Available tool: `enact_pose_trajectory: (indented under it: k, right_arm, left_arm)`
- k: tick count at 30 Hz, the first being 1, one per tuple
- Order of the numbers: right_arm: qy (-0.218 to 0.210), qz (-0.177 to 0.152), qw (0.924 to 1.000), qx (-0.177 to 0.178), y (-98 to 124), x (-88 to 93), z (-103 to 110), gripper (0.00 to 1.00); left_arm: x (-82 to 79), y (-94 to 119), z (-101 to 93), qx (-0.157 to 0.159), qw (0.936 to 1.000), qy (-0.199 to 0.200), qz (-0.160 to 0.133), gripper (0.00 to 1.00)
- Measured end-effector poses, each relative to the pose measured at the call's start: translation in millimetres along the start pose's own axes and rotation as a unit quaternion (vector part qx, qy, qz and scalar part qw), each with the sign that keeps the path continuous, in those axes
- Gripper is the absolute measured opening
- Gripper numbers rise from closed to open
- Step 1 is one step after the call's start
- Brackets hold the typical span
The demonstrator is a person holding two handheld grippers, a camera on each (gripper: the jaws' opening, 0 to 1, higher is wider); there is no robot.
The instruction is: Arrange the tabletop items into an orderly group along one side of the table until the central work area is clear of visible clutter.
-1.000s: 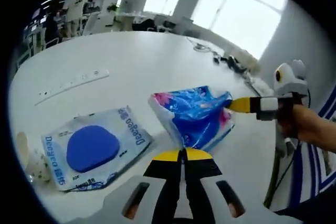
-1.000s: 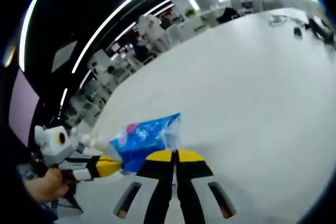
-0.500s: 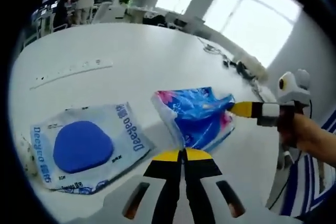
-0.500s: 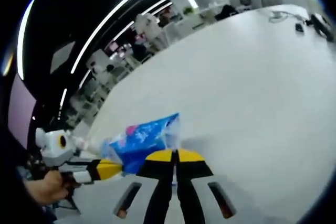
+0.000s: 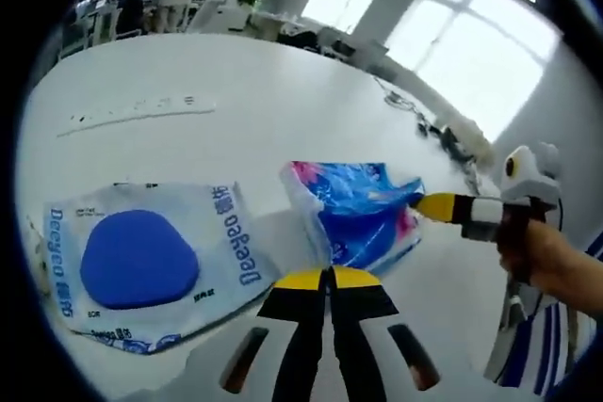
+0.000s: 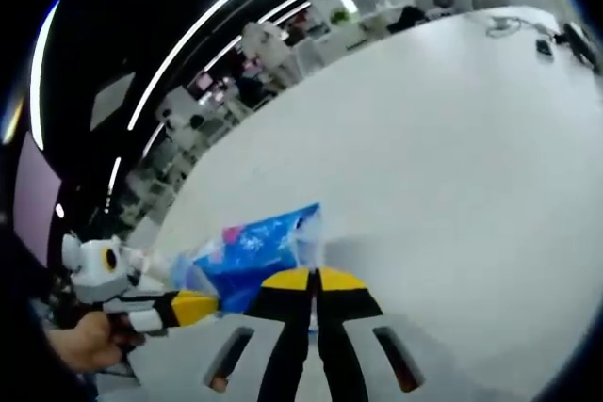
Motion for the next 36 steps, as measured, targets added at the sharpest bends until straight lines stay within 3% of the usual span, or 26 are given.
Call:
enact_pose_trajectory:
  k: [12,25,36]
  right_arm:
    - [-0.005,0.010,0.9999,-0.008,-16.8,-0.1,-13.1,0.00]
    - [-0.015,0.016,0.9996,-0.017,-25.7,3.5,-16.9,0.00]
    - [-0.028,0.013,0.9994,-0.013,-30.8,2.6,-23.5,0.00]
  left_arm:
    - [-1.9,-13.2,6.7,-0.022,0.9991,0.037,-0.001,0.01]
    - [0.9,-19.9,13.7,-0.018,0.9983,0.055,0.013,0.01]
    - [0.9,-25.3,12.4,-0.024,0.9962,0.084,0.005,0.01]
Point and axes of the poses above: the point that each gripper's makers call its tool centre point, and the gripper's own axes: y roughly backward along the fingers, z roughly to its left, x roughly out of its underside, the point moved 6 cm from there along y, roughly backward along the fingers, and after that the axes turned 7 degrees about -x, right-handed, at the moved point
